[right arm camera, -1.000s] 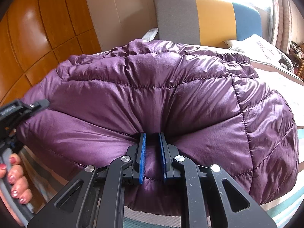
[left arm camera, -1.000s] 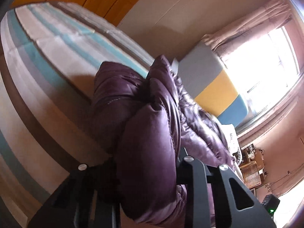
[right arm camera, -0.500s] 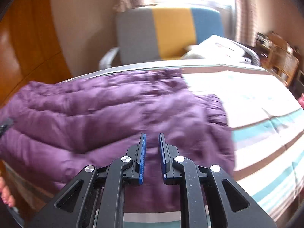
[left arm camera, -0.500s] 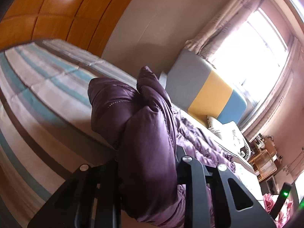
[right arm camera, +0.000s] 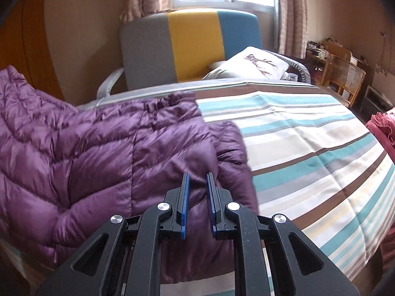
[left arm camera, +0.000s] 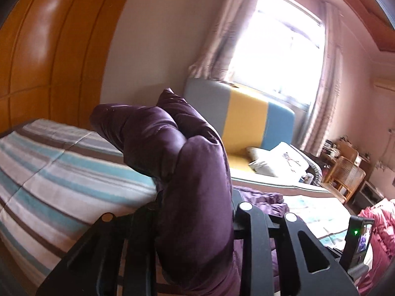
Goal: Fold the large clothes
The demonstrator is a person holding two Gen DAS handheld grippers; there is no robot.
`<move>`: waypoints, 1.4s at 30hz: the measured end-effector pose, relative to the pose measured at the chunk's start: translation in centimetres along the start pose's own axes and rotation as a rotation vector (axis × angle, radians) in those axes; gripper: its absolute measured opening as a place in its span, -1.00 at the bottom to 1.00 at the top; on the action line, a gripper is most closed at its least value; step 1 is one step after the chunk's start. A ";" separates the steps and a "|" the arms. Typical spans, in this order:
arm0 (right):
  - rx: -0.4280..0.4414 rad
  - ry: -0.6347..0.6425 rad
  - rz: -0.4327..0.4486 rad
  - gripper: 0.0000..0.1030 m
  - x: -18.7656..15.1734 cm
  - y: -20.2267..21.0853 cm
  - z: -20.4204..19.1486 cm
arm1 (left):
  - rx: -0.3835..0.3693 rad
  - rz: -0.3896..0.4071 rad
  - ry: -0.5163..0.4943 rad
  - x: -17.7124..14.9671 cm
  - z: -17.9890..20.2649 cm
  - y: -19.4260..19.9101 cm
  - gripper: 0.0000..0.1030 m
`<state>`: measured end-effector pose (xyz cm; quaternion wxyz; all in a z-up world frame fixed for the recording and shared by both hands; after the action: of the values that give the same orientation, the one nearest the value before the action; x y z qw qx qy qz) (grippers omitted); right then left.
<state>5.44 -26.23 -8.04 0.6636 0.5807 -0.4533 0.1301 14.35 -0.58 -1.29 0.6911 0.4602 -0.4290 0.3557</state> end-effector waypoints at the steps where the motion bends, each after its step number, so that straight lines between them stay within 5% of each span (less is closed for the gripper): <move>1: -0.010 -0.010 0.007 -0.72 0.2 0.1 0.4 | -0.013 0.003 -0.014 0.3 0.7 -0.1 -0.49; 12: -0.099 -0.158 0.000 -0.72 0.5 0.2 6.2 | -0.119 -0.008 -0.200 0.4 10.0 -1.4 -0.42; 21: -0.061 -0.255 -0.026 -0.72 0.1 -0.1 8.8 | -0.225 -0.149 -0.362 -3.5 16.7 -3.9 -0.40; 27: -0.048 -0.274 -0.024 -0.72 -0.2 0.4 9.6 | -0.232 -0.233 -0.446 -7.0 19.2 -5.6 -0.36; 32: -0.045 -0.299 -0.027 -0.73 -0.4 0.6 10.6 | -0.272 -0.264 -0.499 -9.0 20.3 -5.4 -0.05; 36: -0.043 -0.311 -0.029 -0.73 -0.7 0.9 11.2 | -0.410 -0.281 -0.377 -7.7 19.4 -3.7 0.62; 42: -0.028 -0.313 -0.021 -0.73 -0.5 1.4 11.1 | -0.535 -0.203 -0.220 -4.7 16.8 0.2 0.82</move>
<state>-0.78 -35.48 -8.49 0.5941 0.5892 -0.5470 0.0248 7.89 -16.78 -2.04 0.7692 0.3382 -0.5315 0.1075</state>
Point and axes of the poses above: each gripper's, at about its wrist camera, not at the fingertips, and y roughly against the way its jaws point, z to its right, x to its top, the point moved 2 cm from there along -y, roughly the way its jaws point, and after that the axes turned 1 degree about -y, right-handed, at the moved point
